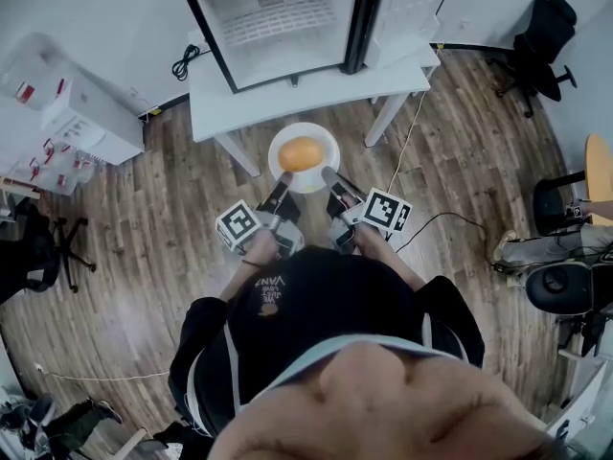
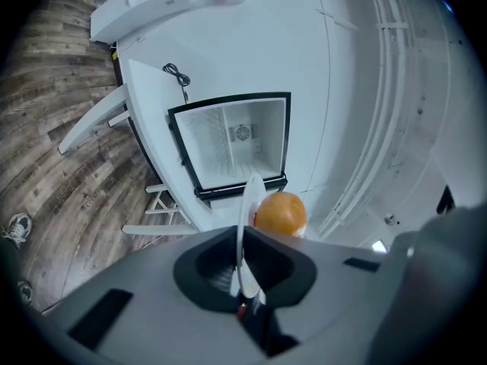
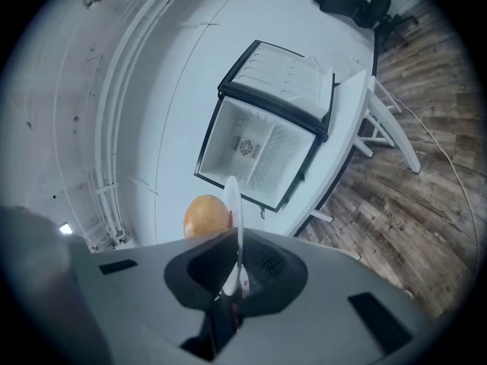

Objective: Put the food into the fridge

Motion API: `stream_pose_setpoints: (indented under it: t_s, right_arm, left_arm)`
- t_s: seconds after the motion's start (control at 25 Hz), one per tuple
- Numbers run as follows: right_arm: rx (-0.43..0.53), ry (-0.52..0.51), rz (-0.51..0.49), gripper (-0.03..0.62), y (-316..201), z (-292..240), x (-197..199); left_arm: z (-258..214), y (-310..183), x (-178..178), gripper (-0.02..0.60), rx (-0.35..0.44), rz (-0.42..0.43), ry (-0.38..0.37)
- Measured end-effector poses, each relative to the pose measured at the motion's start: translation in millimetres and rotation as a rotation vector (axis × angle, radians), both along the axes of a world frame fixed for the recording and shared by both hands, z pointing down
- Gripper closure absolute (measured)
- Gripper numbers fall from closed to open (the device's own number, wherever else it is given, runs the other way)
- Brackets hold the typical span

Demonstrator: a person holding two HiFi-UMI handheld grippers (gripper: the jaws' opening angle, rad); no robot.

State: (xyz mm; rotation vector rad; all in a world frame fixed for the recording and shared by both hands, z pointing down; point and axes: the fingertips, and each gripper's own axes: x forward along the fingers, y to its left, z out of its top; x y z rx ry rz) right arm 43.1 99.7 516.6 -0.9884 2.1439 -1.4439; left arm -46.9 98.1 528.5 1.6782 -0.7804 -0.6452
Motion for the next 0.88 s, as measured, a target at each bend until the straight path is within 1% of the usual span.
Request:
stream_pose_setpoints:
  t_s: [0.28,0.48,0.72,0.88]
  right_arm:
    - [-0.001,0.006,0.028,0.576,-29.0,-1.5,-16.2]
    - [-0.006,0.007,0.051,0.576,-47.4,-0.6,-24.6]
    - [-0.006,-0.002,0.074,0.576,-63.6,2.7,-35.9]
    - [-0.003,-0.002,0.095,0.576,-74.4,4.6,-43.5]
  left_arm:
    - [0.9,-31.2,-16.6,0.558,-0.020,0.024,0.007]
    - [-0.3,-51.6,-23.7,0.558,-0.012,0.050,0.019]
    - [3.7,-69.1,-35.4,0.558,-0.026,0.069,0.005]
    - [6.0,-81.7,-43.3,0.558,-0.022,0.094,-0.005]
